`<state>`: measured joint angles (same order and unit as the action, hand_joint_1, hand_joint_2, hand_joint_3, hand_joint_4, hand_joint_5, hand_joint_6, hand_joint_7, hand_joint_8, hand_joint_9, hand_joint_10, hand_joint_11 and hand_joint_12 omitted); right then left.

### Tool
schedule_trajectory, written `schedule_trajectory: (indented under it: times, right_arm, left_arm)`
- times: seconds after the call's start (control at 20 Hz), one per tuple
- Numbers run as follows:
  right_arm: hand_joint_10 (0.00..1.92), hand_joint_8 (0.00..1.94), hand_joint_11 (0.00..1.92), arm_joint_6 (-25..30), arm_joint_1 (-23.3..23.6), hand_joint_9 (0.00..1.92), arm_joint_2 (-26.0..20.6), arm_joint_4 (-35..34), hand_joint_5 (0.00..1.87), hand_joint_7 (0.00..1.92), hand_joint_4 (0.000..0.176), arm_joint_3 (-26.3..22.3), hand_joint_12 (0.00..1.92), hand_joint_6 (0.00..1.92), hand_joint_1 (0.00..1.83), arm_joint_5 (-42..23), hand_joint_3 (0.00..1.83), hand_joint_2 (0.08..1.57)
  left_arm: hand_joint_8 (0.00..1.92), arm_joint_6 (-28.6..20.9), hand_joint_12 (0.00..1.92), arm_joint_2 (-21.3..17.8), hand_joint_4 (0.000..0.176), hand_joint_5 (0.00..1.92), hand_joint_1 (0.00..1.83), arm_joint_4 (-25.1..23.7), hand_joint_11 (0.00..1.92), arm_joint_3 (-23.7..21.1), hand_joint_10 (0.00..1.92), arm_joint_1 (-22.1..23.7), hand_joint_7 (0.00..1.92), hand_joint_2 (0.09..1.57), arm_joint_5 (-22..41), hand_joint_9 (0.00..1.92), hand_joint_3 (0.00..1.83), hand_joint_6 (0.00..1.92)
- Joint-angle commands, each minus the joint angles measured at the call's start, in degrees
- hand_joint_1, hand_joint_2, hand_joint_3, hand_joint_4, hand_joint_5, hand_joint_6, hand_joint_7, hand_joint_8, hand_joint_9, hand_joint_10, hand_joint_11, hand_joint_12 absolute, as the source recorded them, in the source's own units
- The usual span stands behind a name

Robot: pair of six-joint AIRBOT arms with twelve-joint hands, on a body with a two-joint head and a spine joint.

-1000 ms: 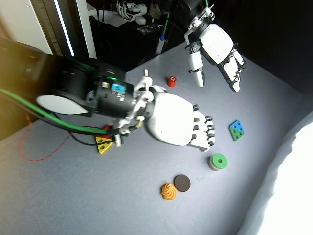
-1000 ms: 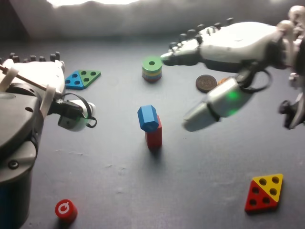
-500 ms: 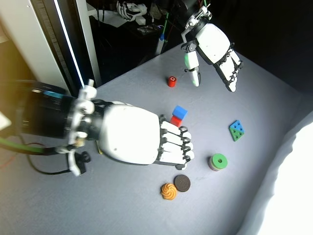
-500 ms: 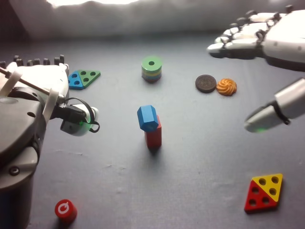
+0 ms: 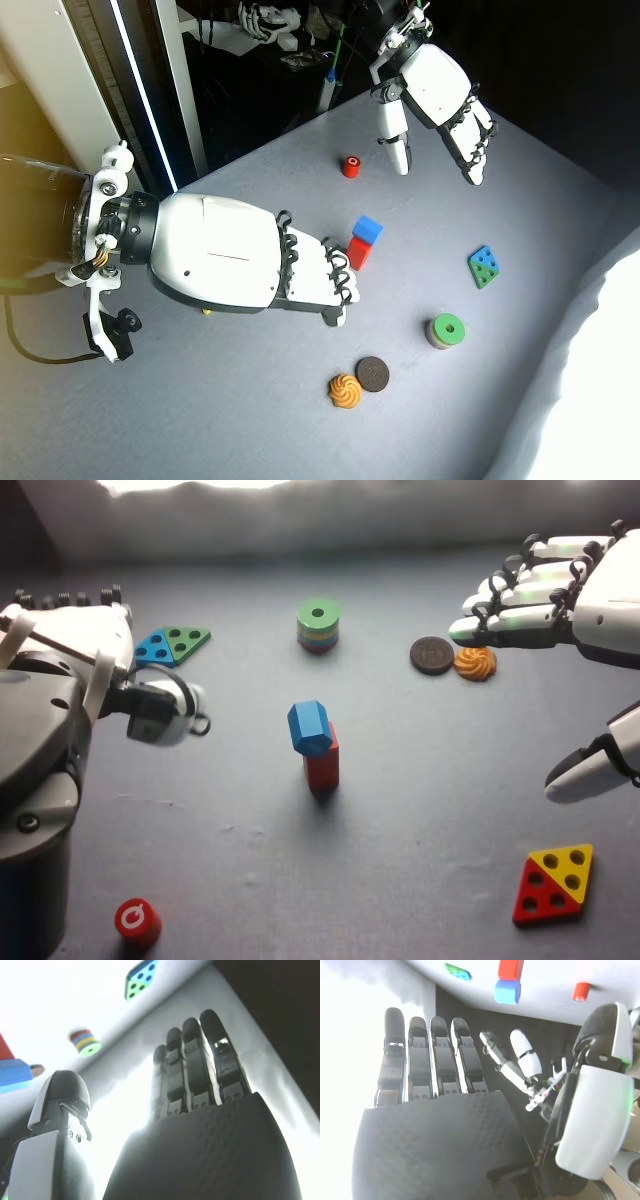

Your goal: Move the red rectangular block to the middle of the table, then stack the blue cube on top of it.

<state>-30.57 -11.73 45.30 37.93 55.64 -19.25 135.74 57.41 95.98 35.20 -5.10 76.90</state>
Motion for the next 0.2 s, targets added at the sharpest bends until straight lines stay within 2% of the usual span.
schedule_trajectory:
  times: [0.0,0.05,0.1,0.15]
  right_arm:
    - [0.00,0.00,0.00,0.3,0.3,0.16,-0.6,-1.4,0.28,0.16,0.000,-0.3,1.05,0.02,0.41,-5.2,0.00,0.77]
    - [0.00,0.00,0.00,0.5,0.3,0.15,-0.5,-1.4,0.30,0.16,0.015,-0.2,1.05,0.02,0.41,-5.5,0.00,0.77]
    - [0.01,0.00,0.00,0.5,0.3,0.16,-0.5,-1.4,0.31,0.15,0.040,-0.3,1.09,0.02,0.42,-6.1,0.00,0.76]
    - [0.01,0.00,0.00,0.5,0.3,0.17,-0.5,-1.4,0.32,0.15,0.052,-0.3,1.12,0.02,0.42,-6.8,0.00,0.76]
  left_arm:
    - [0.01,0.1,0.72,-0.7,0.000,0.19,0.28,-5.3,0.00,0.2,0.03,0.8,0.27,1.22,2.9,0.22,0.00,0.02]
    - [0.01,0.0,0.73,-0.8,0.000,0.22,0.28,-5.3,0.00,0.3,0.02,0.8,0.29,1.22,2.9,0.22,0.00,0.03]
    - [0.01,0.0,0.78,-0.8,0.000,0.24,0.27,-5.3,0.00,0.4,0.03,0.9,0.30,1.21,2.9,0.24,0.00,0.03]
    - [0.01,0.0,0.79,-0.9,0.000,0.25,0.28,-5.3,0.00,0.6,0.03,1.0,0.30,1.21,2.9,0.25,0.00,0.02]
